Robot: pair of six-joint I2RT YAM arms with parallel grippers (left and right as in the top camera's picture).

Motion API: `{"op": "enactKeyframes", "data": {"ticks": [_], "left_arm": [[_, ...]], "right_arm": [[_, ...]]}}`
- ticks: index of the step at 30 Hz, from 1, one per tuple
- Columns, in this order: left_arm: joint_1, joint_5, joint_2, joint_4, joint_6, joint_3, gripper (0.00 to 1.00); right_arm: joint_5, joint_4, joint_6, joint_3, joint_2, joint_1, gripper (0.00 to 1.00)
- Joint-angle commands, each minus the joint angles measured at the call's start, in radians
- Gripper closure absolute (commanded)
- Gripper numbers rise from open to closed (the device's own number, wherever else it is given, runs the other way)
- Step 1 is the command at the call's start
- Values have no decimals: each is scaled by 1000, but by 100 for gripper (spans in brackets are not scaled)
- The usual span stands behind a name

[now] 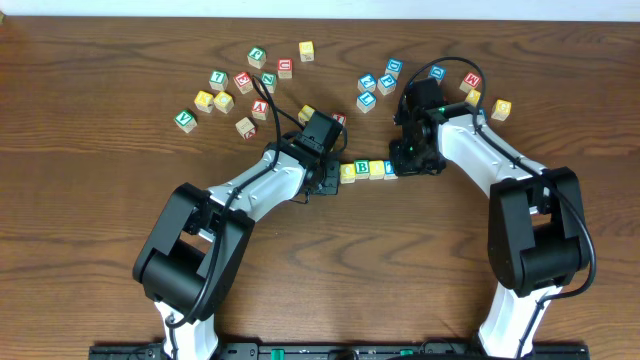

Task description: Spell out ROBOT

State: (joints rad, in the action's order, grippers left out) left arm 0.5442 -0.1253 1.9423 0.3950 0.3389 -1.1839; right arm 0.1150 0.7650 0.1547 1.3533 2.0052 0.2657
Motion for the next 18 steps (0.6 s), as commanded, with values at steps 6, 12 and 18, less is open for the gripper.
{"op": "enactKeyframes", "data": {"ticks": [6, 12, 18], "left_arm": [[2, -42, 10, -7, -18, 4, 92], [-18, -42, 10, -1, -18, 4, 92], [-30, -42, 10, 8, -40, 4, 92]], "right_arm": [[68, 36, 37, 2, 9, 0, 90], [68, 63, 54, 6, 9, -30, 91], [68, 79, 54, 29, 4, -43, 92]]}}
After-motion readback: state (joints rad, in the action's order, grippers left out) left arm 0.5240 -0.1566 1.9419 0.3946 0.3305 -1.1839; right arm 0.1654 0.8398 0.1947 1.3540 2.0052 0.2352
